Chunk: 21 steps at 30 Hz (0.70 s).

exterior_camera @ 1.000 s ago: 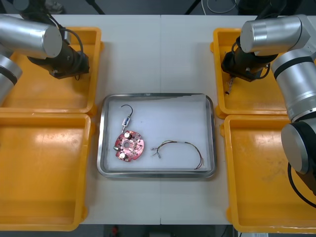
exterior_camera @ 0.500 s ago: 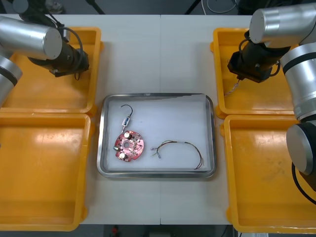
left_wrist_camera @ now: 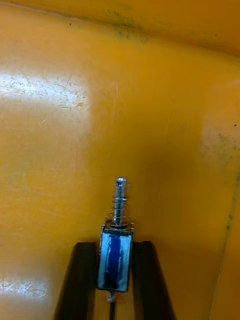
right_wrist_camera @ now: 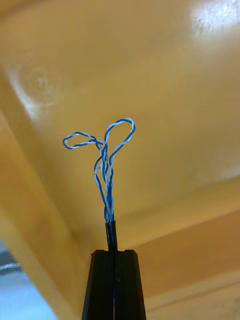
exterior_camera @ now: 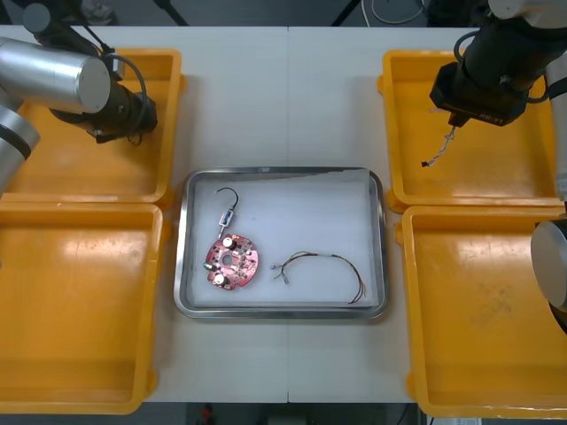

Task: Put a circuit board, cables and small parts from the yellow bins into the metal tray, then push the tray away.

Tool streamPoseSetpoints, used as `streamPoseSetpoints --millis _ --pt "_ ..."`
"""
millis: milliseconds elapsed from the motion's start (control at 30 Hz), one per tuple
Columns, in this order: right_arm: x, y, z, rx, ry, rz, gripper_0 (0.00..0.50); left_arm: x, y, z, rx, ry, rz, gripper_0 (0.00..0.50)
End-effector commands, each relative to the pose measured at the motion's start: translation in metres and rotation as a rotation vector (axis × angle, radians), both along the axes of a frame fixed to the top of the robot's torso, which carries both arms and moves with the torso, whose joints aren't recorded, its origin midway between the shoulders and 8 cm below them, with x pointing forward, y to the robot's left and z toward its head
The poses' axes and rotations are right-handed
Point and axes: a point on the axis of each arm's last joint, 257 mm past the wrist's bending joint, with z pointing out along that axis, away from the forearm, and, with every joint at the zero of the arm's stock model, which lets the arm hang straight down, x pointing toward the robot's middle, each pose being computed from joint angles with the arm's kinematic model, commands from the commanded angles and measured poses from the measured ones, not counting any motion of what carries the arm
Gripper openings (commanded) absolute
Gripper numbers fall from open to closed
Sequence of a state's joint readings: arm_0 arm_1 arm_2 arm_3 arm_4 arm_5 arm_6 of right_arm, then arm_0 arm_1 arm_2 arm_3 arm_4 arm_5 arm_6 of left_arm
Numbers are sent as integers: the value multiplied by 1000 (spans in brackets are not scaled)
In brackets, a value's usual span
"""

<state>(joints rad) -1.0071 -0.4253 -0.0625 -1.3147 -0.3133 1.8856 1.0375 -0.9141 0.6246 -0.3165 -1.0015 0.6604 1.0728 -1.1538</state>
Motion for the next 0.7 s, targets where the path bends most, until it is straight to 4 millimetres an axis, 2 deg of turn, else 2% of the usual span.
streamPoseSetpoints --millis 33,167,333,467,700 --pt "-6 -3 38 -3 -94 93 0 -4 -4 -15 73 9 -76 1" --pt "-14 15 55 -4 -174 193 0 -4 -1 -13 71 7 -71 1" --pt "-28 41 63 -36 -224 332 0 -3 10 -5 61 1 -55 0" --pt "-45 64 62 -136 -250 503 0 -7 18 13 40 6 -41 1" --pt "-73 113 54 -333 -290 805 0 -25 31 59 4 28 -19 0"
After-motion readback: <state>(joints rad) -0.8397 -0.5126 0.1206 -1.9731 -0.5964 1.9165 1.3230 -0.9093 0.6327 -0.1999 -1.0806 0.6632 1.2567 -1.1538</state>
